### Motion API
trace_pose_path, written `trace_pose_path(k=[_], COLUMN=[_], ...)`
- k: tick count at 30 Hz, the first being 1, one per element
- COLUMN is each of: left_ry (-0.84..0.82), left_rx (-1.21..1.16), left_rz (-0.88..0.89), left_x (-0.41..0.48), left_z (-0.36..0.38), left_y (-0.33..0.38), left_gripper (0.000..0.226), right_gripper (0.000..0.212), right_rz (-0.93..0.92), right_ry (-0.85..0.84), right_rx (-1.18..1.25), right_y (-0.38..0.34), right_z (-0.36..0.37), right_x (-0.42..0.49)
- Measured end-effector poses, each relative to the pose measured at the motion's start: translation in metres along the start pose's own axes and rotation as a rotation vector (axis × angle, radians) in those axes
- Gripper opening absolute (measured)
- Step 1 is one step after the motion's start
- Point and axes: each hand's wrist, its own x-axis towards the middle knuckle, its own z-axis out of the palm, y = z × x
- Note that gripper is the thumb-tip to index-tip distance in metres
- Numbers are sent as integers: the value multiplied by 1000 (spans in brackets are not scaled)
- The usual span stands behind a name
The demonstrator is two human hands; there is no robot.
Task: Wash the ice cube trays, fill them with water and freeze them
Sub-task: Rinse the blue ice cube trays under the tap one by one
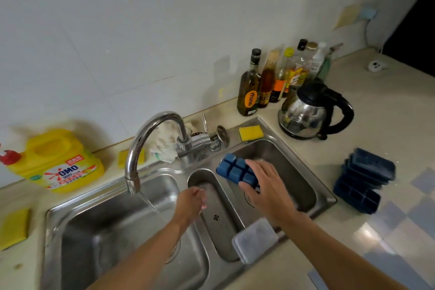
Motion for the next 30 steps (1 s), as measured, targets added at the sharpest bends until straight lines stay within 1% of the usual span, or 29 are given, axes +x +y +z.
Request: trace_pose_path(k=[1,2,3,4,7,8,9,13,14,15,16,19,20,22,24,25,26,28,29,30], left_ry=[13,26,34,41,75,98,122,185,205,221,232,211,205,200,214,221,227,228,220,210], left_rx=[5,-13,-27,-19,24,14,18,51,43,48,59,64,69,129,193,216,231,253,262,273], left_rz=[3,4,8,11,40,45,48,17,14,18,34,46,41,39,47,58,72,94,105,115], left_x=[-2,-3,-6,-9,-17,-18,-20,-20,-22,-24,-26,-37,-40,-45,-46,-46,-45,-41,-39,-37], left_z=[3,7,12,17,34,41,48,84,94,105,115,144,152,162,167,169,170,172,173,175], left_y=[3,6,11,15,25,28,32,49,53,56,58,57,53,48,49,51,52,55,56,55], left_gripper=[19,18,17,18,18,18,19,22,22,21,20,16,14,12,11,11,11,12,13,14], right_gripper=[64,65,65,65,64,65,64,62,61,61,61,60,58,54,52,52,53,53,51,50], right_rz=[-41,-67,-76,-61,94,118,107,-95,-128,-137,-140,-103,-85,-101,-130,-135,-122,-32,9,36], right_ry=[54,58,14,-66,-436,-488,-463,-159,-115,-120,-164,-412,-432,-304,-214,-213,-256,-361,-344,-286], right_rx=[5,-3,-30,-78,-256,-264,-238,-34,-11,0,-15,-217,-207,-87,-10,3,-10,-24,6,42], right_y=[-1,2,10,24,76,91,101,110,111,116,124,167,178,182,181,184,186,193,196,199], right_z=[-4,-8,-11,-14,-18,-21,-24,-46,-53,-60,-67,-73,-72,-71,-68,-68,-69,-70,-70,-71], right_x=[6,11,13,12,-8,-15,-16,7,12,14,12,-6,-12,-16,-10,-9,-8,-9,-9,-10])
